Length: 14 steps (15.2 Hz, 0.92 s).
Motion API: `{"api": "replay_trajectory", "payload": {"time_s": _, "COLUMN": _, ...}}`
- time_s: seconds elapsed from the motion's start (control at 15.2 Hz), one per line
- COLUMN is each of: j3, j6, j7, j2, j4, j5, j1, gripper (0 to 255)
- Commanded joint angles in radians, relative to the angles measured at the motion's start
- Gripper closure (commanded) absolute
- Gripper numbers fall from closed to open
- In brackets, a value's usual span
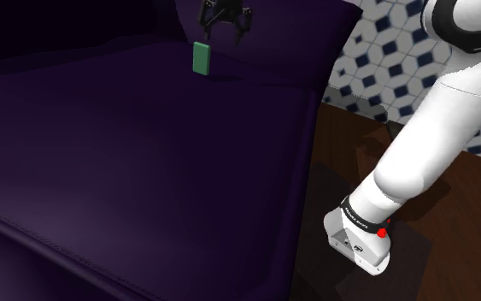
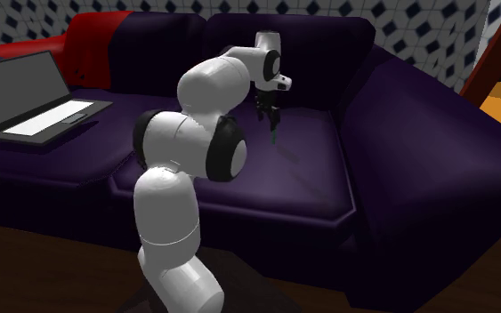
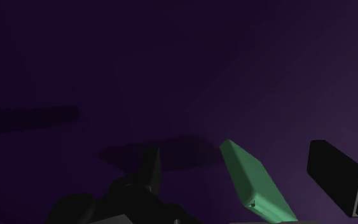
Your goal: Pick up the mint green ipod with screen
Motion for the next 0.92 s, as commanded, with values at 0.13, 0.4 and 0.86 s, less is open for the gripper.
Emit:
{"api": "replay_trajectory", "payload": {"time_s": 0.13, "j3": -0.005, "j6": -0.086, "j7": 0.125, "j2": 0.218, "j4": 0.259, "j5": -0.073, "j1": 0.048, "gripper": 0}}
{"api": "replay_trajectory", "payload": {"time_s": 0.4, "j3": -0.028, "j6": -0.175, "j7": 0.192, "j2": 0.405, "j4": 0.507, "j5": -0.118, "j1": 0.104, "gripper": 0}}
{"api": "replay_trajectory", "payload": {"time_s": 0.86, "j3": -0.027, "j6": -0.065, "j7": 0.196, "j2": 0.372, "j4": 0.364, "j5": -0.109, "j1": 0.082, "gripper": 0}}
